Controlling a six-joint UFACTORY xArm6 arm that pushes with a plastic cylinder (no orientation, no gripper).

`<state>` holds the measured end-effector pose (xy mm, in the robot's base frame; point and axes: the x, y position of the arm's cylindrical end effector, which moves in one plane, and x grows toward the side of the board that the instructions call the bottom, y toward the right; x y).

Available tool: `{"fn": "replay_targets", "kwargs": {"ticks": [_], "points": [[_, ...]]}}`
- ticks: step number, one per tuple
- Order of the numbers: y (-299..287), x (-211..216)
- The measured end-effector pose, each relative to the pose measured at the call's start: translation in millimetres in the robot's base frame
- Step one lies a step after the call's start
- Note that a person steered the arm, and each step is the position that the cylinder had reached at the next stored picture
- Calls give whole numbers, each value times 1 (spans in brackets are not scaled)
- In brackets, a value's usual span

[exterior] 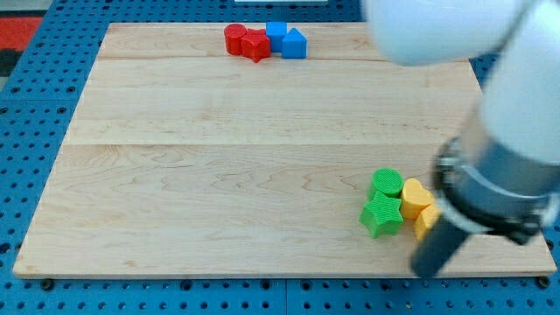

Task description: Push the yellow blocks towards the center of the board

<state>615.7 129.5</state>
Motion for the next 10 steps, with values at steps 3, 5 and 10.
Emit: {"fn": "replay_targets", "kwargs": {"ticks": [3, 5, 10], "points": [[20, 3], [46, -4], [48, -111]]}}
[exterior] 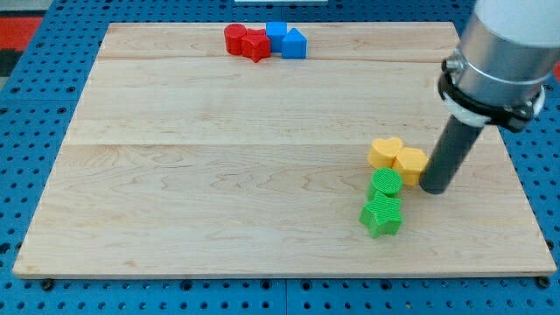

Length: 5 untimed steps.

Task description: Push the yellow blocks towards the center of the board

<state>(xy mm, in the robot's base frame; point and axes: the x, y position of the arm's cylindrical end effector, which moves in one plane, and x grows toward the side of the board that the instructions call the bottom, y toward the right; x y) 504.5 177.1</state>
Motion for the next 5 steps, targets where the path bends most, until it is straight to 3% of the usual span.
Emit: {"fn": "replay_targets", "kwargs": {"ticks": [5], "points": [[-102, -80]]}}
